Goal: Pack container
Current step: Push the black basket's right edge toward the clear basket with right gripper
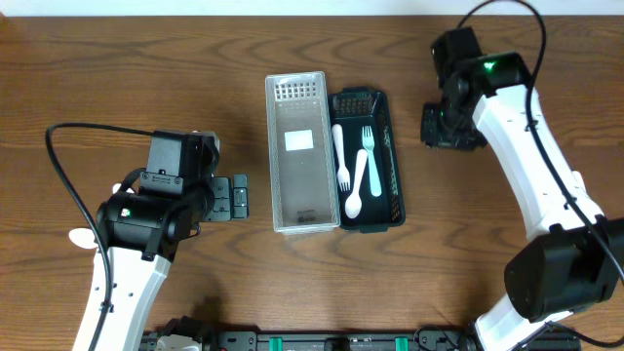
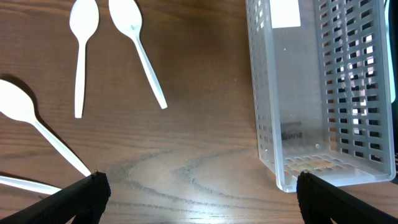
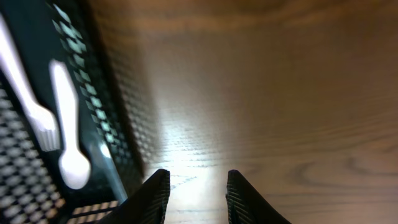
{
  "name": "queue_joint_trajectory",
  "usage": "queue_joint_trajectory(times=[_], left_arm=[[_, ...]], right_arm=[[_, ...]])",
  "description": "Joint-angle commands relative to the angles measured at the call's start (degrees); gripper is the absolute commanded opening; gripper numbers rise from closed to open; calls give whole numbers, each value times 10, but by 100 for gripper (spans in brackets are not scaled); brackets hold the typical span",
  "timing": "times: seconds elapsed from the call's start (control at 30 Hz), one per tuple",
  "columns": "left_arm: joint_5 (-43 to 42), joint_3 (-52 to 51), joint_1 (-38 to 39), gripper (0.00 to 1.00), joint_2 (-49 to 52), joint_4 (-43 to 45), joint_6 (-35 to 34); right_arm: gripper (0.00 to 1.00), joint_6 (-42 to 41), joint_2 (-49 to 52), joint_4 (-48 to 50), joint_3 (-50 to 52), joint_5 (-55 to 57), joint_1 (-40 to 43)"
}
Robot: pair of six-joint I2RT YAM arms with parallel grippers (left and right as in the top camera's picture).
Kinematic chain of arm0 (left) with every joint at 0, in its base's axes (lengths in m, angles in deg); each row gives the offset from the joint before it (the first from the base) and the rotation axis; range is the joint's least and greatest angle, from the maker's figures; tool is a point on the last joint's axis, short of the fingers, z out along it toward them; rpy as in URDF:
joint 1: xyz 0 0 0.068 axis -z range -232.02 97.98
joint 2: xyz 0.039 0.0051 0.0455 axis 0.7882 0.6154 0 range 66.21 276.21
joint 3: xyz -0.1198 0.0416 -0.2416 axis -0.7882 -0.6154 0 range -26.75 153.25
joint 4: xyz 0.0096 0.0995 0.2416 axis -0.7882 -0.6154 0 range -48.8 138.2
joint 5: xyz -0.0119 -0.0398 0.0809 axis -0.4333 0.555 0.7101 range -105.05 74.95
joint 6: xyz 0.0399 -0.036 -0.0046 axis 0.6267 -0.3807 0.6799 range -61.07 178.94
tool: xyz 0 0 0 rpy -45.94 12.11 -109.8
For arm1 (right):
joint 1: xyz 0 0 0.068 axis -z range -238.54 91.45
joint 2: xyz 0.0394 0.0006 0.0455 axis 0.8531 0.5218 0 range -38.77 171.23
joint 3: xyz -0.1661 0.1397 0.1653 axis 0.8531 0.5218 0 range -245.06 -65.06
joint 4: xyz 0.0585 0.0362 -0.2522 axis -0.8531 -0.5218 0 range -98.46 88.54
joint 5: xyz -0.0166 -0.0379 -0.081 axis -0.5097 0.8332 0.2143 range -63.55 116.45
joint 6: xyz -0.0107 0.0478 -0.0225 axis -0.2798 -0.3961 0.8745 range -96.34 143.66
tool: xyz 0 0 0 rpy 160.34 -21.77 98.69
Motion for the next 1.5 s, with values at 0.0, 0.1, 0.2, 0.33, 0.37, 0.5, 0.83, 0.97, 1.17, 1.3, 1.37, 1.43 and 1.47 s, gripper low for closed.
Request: queue_joint_trajectory(times=[0.0, 0.1, 0.2, 0.33, 0.37, 0.5, 0.83, 0.97, 1.17, 1.3, 1.37, 1.43, 1.47], left_arm=[[9, 1, -2, 98, 3, -2, 1], [9, 1, -2, 98, 3, -2, 1], [9, 1, -2, 98, 3, -2, 1], [9, 1, -2, 98, 3, -2, 1], [9, 1, -2, 98, 3, -2, 1], [9, 1, -2, 98, 3, -2, 1], [9, 1, -2, 98, 3, -2, 1], [9, 1, -2, 98, 3, -2, 1], [9, 1, -2, 98, 3, -2, 1], [9, 1, -2, 98, 3, -2, 1], [9, 1, -2, 98, 3, -2, 1], [9, 1, -2, 98, 3, -2, 1], [9, 1, -2, 98, 3, -2, 1]], right_arm=[[33, -3, 1, 21, 56, 4, -3], [33, -3, 1, 51, 102, -11, -8], [32, -3, 1, 71, 134, -26, -15], [33, -3, 1, 75, 152, -35, -30], [33, 2, 1, 73, 153, -43, -35], [34, 12, 1, 73, 153, -67, -55], [36, 12, 1, 73, 154, -69, -77], [36, 12, 1, 73, 154, -69, -77], [36, 12, 1, 75, 153, -88, -77], [36, 12, 1, 76, 154, -88, -77], [36, 12, 0, 80, 153, -85, -76], [36, 12, 0, 85, 153, -75, -72], [36, 12, 0, 89, 153, -66, -67]])
